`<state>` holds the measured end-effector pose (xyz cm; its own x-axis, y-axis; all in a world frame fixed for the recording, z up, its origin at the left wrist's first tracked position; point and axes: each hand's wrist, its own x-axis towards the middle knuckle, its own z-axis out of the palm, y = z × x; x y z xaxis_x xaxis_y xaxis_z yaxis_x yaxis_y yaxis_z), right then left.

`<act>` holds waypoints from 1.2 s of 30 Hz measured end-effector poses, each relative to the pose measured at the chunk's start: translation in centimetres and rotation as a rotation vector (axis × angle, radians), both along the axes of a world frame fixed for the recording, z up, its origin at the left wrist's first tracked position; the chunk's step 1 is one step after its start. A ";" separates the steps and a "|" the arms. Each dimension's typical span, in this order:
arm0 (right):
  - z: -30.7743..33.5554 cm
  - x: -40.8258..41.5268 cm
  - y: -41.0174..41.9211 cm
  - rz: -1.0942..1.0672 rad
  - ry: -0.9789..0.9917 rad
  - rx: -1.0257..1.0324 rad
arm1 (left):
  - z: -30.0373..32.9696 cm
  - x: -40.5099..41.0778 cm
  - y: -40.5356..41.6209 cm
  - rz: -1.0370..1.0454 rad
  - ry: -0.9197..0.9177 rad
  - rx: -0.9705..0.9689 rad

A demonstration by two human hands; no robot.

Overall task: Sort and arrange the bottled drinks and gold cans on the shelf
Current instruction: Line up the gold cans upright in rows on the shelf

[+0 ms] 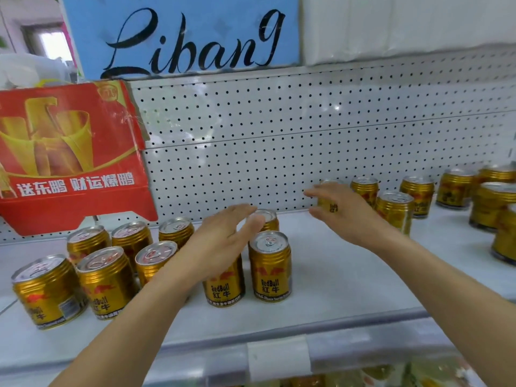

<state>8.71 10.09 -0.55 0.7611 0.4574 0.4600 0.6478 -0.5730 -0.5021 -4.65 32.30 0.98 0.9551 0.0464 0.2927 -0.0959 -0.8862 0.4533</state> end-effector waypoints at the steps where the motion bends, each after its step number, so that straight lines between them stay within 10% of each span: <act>1: 0.1 0.9 -1.8 -0.078 -0.046 -0.024 | 0.4 0.6 -0.4 -0.022 -0.007 -0.091; 7: 0.9 5.0 -10.2 -0.481 0.090 -0.320 | 2.7 6.1 -1.8 0.055 0.122 -0.046; 14: 0.5 6.7 -11.5 -0.291 0.104 -0.262 | 4.3 7.6 -3.0 0.125 0.383 0.296; 23: 1.7 5.6 -6.1 0.222 0.329 -0.235 | 3.3 7.1 -3.1 0.132 0.330 0.239; 36: 1.4 5.5 -2.0 0.389 0.444 -0.203 | 3.0 7.9 -2.2 0.090 0.298 0.239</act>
<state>14.17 8.13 0.88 0.6198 0.7847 0.0124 0.5825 -0.4494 -0.6773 3.23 30.13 3.97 0.9950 0.0983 0.0161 0.0920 -0.9690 0.2292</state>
